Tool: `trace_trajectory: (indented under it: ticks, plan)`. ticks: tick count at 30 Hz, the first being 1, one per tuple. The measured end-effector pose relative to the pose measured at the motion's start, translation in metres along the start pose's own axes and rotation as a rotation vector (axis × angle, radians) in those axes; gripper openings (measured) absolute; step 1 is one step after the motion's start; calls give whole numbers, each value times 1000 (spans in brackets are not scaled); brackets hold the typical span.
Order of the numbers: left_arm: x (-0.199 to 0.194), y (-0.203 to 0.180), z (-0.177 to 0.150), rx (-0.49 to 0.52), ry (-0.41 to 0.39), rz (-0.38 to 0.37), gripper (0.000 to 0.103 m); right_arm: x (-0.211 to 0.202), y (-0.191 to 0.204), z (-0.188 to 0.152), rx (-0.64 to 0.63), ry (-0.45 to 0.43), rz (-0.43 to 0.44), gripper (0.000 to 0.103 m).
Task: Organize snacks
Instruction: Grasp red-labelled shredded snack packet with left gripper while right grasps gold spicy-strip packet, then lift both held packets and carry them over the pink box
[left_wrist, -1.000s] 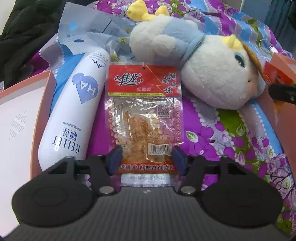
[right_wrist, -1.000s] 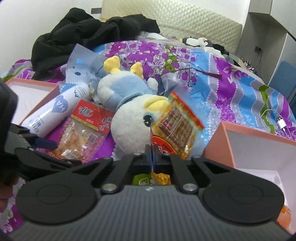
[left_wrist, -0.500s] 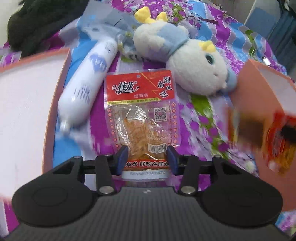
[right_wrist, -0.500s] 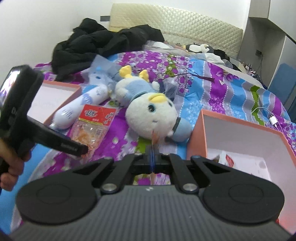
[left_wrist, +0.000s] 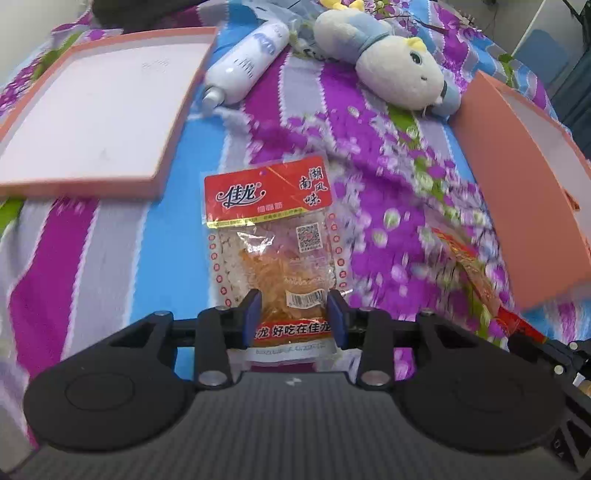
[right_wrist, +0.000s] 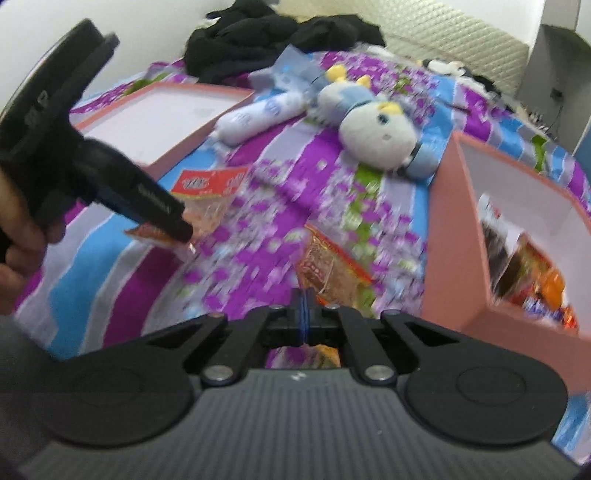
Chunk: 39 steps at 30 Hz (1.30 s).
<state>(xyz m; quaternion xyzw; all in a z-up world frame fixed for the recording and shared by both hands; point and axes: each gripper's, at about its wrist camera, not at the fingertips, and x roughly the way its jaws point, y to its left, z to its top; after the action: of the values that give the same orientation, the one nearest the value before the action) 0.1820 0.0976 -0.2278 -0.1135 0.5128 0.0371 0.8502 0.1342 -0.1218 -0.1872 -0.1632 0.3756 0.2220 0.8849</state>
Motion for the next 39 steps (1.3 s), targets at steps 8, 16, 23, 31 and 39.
trace_trajectory:
  ticks: [8, 16, 23, 31, 39]
  plan:
    - [-14, 20, -52, -65, -15, 17, 45, -3, 3, -48, 111, 110, 100, 13]
    - [-29, 32, -60, -135, -63, -9, 84, -12, -19, -52, 252, 59, 113, 86]
    - [-8, 31, -53, -98, -47, -13, 85, 12, -39, -46, 330, 56, 50, 86]
    - [17, 11, -59, 27, -44, 59, 84, 54, -43, -53, 326, 157, 80, 87]
    - [21, -1, -64, 57, -47, 113, 73, 57, -23, -56, 228, 148, 4, 78]
